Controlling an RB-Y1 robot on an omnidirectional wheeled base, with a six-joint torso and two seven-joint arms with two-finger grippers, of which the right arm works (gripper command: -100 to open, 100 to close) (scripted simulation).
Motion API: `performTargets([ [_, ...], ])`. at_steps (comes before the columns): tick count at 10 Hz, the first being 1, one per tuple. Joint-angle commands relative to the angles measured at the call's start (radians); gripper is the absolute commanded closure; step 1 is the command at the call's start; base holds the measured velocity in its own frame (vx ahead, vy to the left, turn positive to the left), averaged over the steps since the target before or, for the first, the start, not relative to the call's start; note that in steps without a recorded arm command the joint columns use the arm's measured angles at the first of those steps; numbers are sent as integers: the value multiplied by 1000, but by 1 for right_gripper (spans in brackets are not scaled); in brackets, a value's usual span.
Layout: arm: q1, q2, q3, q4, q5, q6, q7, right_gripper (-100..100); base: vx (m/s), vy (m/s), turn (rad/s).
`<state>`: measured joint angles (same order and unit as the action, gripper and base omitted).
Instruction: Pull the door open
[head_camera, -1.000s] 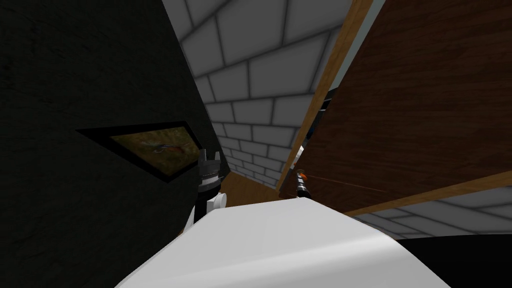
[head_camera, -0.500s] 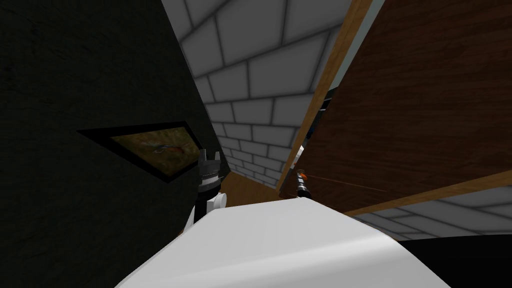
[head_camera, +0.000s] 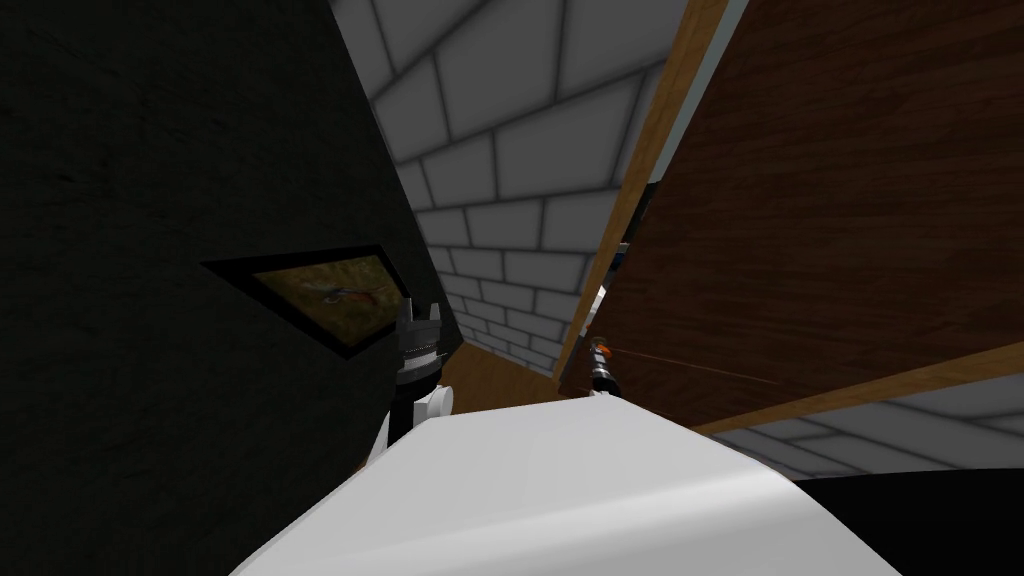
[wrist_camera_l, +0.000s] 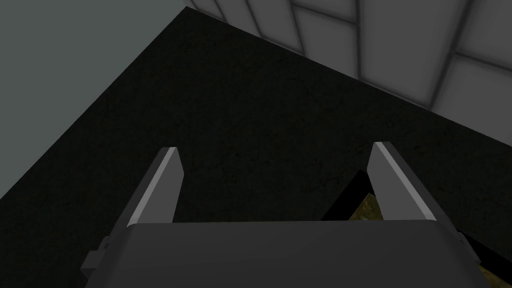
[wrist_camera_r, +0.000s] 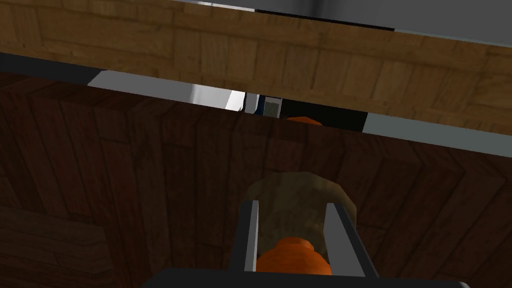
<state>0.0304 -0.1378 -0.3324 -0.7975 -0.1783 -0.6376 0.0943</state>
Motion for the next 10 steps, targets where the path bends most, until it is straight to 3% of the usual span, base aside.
performTargets([
  [1, 13, -14, 0, 8, -20, -4, -50, 100, -52, -12, 63],
  [6, 14, -25, 27, 11, -54, -17, -155, 100, -52, -15, 54],
  [8, 14, -34, 47, 13, -80, -28, -223, 100, -54, -26, 66],
  [10, 14, -34, 47, 13, -80, -28, -230, 100, -33, -11, 24],
])
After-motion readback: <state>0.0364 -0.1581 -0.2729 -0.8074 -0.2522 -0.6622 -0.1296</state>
